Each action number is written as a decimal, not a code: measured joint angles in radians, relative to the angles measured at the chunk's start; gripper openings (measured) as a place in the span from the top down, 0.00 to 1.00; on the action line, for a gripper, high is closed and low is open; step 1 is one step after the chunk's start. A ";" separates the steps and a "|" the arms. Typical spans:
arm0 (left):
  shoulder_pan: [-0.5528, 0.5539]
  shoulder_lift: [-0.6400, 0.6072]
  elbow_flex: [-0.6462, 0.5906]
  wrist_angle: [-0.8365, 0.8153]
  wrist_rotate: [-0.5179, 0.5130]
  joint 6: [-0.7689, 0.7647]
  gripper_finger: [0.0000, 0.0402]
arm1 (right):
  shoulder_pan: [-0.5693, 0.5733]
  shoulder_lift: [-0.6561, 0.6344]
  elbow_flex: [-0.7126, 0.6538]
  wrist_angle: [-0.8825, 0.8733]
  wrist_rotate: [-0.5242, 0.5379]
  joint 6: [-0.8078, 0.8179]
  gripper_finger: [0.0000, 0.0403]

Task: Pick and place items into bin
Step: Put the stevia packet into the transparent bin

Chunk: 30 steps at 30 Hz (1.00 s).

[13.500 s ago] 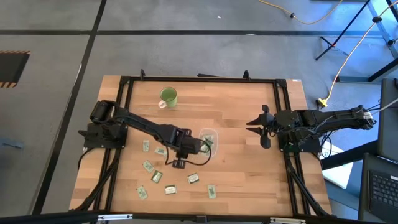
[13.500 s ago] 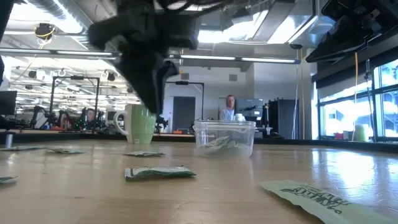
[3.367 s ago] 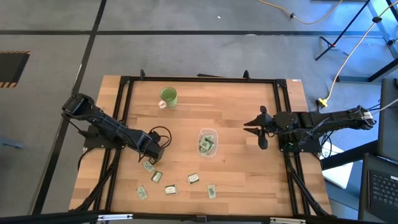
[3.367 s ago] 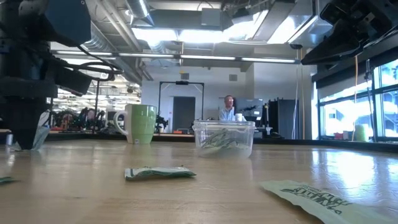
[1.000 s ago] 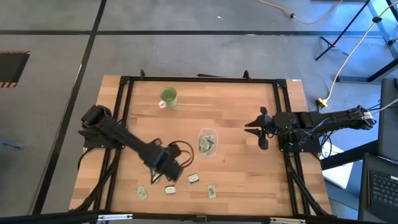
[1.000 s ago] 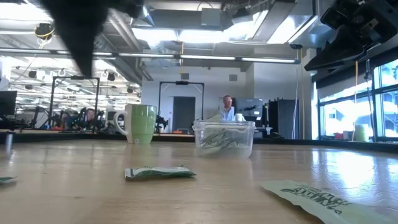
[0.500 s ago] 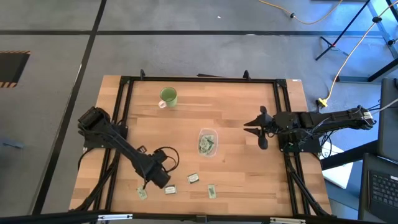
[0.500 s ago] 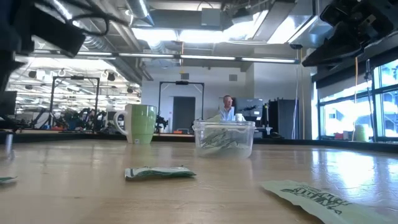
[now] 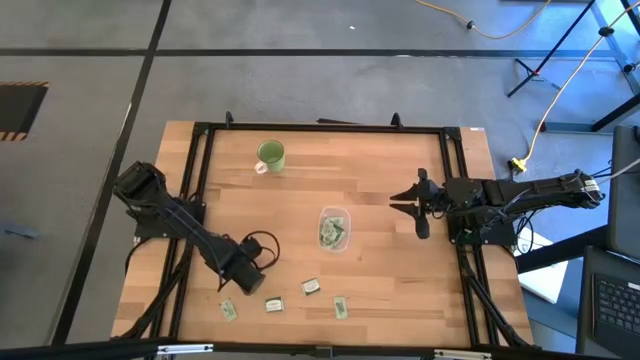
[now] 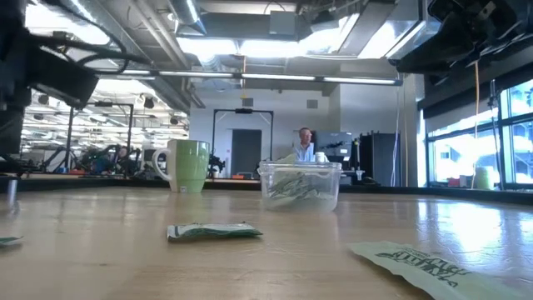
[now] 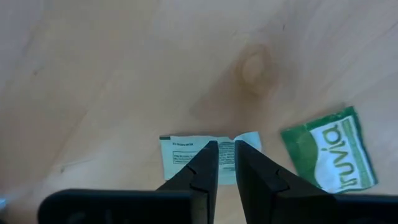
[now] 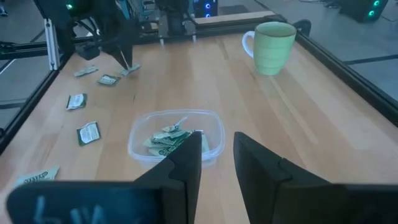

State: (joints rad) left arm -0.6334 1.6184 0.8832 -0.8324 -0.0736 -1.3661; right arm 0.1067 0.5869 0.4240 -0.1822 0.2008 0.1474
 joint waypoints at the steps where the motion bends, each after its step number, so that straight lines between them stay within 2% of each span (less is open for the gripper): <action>1: 0.000 0.001 -0.007 0.010 0.007 0.007 0.88 | 0.000 0.000 0.000 0.000 0.000 0.000 0.76; 8: 0.000 0.008 -0.015 0.119 0.032 0.097 0.85 | 0.000 0.000 0.000 -0.001 0.000 0.000 0.76; 14: 0.001 0.021 -0.016 0.110 0.034 0.105 0.82 | 0.000 0.000 0.000 -0.003 0.000 0.001 0.76; 30: 0.001 0.032 -0.014 0.105 0.074 0.163 0.81 | 0.000 0.000 0.000 -0.003 0.000 -0.001 0.76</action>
State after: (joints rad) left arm -0.6323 1.6508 0.8688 -0.7277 0.0002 -1.2030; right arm 0.1070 0.5873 0.4240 -0.1848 0.2005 0.1467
